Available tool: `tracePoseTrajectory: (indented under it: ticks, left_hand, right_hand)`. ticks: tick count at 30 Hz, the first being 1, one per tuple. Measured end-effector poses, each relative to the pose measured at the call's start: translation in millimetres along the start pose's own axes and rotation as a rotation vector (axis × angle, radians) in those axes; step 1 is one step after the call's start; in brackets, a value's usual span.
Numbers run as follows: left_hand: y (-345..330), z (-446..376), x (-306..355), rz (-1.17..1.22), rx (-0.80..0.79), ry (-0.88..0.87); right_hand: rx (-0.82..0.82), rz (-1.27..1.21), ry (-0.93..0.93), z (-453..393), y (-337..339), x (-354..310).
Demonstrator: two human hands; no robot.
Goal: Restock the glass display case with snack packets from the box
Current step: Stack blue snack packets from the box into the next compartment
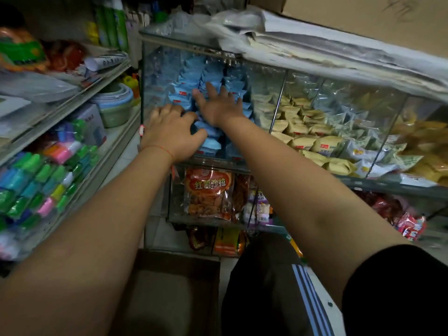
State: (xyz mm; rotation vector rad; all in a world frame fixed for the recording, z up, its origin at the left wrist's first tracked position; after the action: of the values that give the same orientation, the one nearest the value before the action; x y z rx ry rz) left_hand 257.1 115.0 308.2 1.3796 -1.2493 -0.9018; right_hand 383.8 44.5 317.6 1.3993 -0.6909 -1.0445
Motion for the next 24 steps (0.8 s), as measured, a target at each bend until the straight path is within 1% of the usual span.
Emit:
tracePoseTrajectory:
  ticks: [4, 8, 10, 13, 15, 16, 19, 20, 24]
  left_hand:
    - [1.0, -1.4, 1.2, 0.011, -0.008, -0.002]
    - [-0.3, 2.7, 2.6, 0.039, -0.006, -0.004]
    - [0.5, 2.6, 3.4, 0.039, 0.004, -0.004]
    - [-0.7, 4.7, 4.7, 0.032, -0.013, 0.005]
    - [-3.6, 7.0, 5.3, 0.029, -0.029, 0.007]
    - [-4.3, 7.6, 5.6, 0.026, -0.031, 0.005]
    - [-2.3, 7.2, 5.5, 0.028, -0.028, 0.0]
    - [-1.6, 7.3, 4.5, 0.035, -0.031, 0.006]
    - [-3.0, 10.9, 3.9, 0.056, -0.05, 0.024]
  right_hand:
    - [0.011, -0.033, 0.012, 8.6, -12.6, 10.0]
    - [0.068, -0.115, 0.094, 27.7, 0.3, 2.3]
    - [0.069, -0.101, 0.107, 42.3, -4.5, 8.0]
    - [-0.024, -0.065, 0.05, 54.6, -26.5, 17.7]
    - [-0.066, -0.076, 0.0, 51.0, -26.4, 14.3]
    - [-0.059, -0.091, -0.017, 46.6, -19.9, 10.7]
    - [0.049, -0.112, -0.051, 28.1, 7.6, 6.8]
    - [0.057, -0.102, -0.068, 19.8, 11.7, 9.0]
    - [-0.012, 0.046, -0.189, -11.2, 11.8, 28.4]
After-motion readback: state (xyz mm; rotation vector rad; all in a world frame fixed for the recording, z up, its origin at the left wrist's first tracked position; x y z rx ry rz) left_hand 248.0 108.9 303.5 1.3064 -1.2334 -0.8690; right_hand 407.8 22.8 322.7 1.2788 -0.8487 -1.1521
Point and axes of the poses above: each hand's wrist, its own z-axis away from the middle knuckle, its own y-axis out of the back of the hand, x = y × z, the point moved 6 cm from there along -z, towards the middle knuckle, and after that the axes turned 11 degrees about -x, right-handed, at the moved point
